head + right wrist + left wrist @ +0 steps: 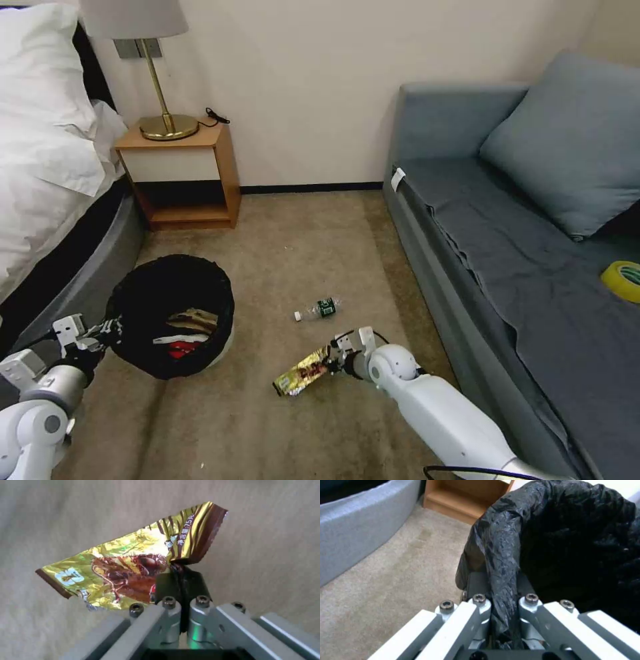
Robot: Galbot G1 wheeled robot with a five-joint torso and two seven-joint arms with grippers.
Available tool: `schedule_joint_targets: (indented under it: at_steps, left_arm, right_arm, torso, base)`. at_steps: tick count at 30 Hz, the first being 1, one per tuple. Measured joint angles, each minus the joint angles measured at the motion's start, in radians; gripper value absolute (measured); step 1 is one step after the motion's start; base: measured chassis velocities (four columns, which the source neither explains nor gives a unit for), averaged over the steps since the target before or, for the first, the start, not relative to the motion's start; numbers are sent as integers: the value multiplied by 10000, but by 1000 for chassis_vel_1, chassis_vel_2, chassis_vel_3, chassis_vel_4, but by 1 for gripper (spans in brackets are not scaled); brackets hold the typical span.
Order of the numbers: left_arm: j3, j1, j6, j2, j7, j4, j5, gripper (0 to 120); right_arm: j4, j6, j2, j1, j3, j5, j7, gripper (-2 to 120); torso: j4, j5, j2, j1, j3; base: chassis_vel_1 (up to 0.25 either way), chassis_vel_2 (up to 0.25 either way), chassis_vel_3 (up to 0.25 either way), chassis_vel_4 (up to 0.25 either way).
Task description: Pick up the trash bin, then pick up the garbage on the floor and place it into the trash bin.
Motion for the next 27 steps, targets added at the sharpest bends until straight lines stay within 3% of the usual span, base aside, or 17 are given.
schedule_joint_targets:
  at_steps: [12,15,27]
  left_arm:
    - [479,-197,109,5,-45,320,237,4]
    - [710,-243,290,-4,-55,324,302,4]
    - [1167,-358,758,-179,-168,8,319,4]
  right_arm:
    - [1963,328,-1158,797,1407,729,545,0]
    - [3016,603,-1648,1141,1576,1334,745,0]
    - [5672,1045,-2258,2103,579,2599,1185,0]
  torso:
    - [-2,-2,0,0,-1]
    - [-2,-1,0,0,-1]
    - [-1,-2,1,0,-1]
  base:
    - [0,0,0,0]
    - [0,0,0,0]
    - [0,0,0,0]
